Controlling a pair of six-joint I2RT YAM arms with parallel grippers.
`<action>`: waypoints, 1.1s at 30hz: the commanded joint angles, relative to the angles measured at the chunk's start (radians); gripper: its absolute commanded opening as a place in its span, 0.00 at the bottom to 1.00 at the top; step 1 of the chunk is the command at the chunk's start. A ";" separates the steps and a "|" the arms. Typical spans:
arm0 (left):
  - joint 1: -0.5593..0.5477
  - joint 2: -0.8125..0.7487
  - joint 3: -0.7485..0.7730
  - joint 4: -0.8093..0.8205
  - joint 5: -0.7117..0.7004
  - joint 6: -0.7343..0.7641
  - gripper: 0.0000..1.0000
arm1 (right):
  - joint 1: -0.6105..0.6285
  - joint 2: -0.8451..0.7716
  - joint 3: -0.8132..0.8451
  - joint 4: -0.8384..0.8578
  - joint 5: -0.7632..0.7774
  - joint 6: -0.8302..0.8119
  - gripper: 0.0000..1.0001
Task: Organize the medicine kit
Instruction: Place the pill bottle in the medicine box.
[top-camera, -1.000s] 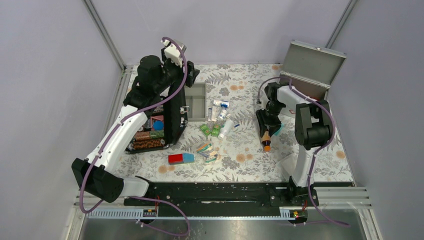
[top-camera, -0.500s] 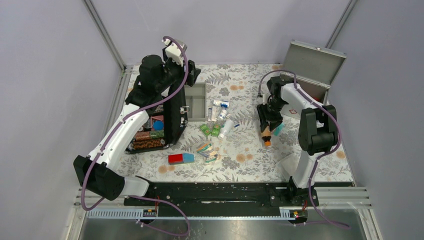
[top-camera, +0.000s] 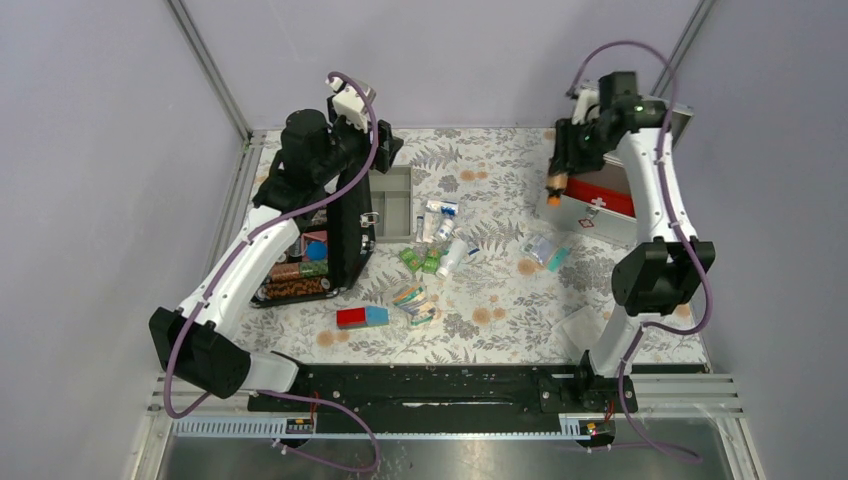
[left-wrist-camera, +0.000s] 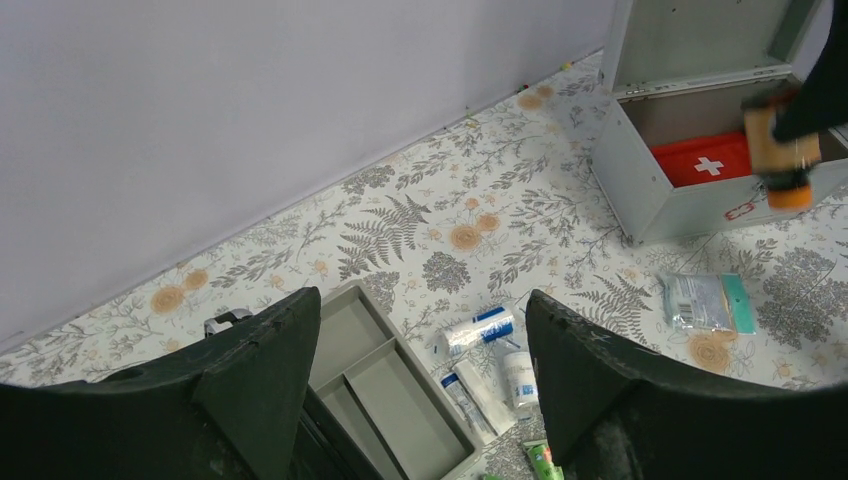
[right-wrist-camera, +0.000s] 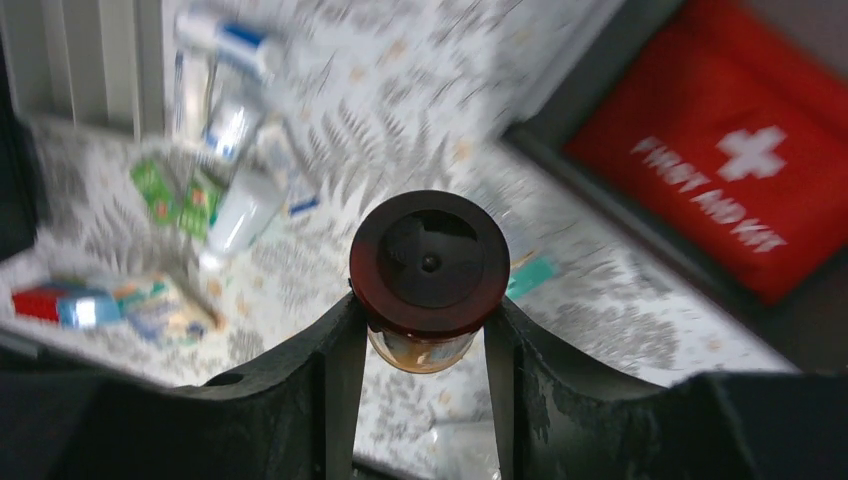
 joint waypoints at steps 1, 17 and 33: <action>0.000 0.005 0.038 0.050 0.020 -0.021 0.75 | -0.088 0.096 0.185 0.038 0.024 0.050 0.29; 0.002 -0.035 0.033 -0.009 -0.019 0.073 0.75 | -0.126 0.402 0.467 0.073 0.098 0.105 0.29; 0.002 -0.041 0.073 -0.106 -0.018 0.139 0.75 | -0.129 0.476 0.294 0.052 0.071 0.165 0.31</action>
